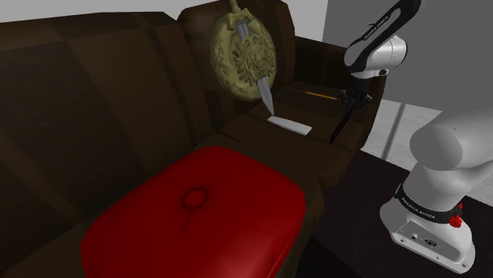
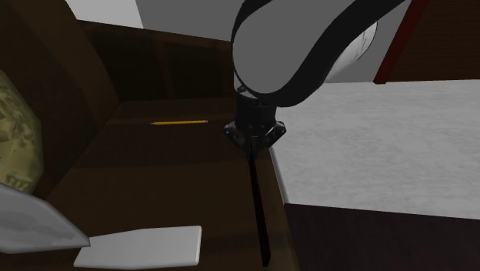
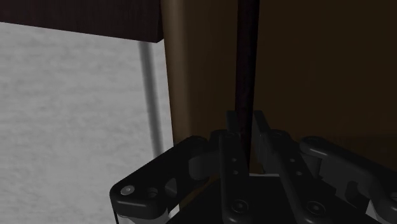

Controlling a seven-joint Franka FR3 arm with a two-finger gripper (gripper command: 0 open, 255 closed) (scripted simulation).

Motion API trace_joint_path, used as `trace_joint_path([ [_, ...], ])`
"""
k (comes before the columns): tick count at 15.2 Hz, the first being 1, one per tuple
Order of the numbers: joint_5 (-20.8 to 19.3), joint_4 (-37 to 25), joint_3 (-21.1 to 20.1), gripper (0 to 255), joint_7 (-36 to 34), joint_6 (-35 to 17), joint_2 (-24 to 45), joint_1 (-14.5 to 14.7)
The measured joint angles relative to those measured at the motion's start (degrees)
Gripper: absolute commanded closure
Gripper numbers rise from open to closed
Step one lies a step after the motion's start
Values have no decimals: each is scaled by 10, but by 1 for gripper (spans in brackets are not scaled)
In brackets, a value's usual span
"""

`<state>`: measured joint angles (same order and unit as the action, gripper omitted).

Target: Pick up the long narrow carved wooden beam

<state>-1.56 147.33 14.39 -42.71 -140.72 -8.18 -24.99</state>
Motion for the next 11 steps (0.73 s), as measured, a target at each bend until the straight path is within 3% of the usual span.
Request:
trace_joint_path([
  [11,-16,-33,-7,255,-14,94,-62,-4],
])
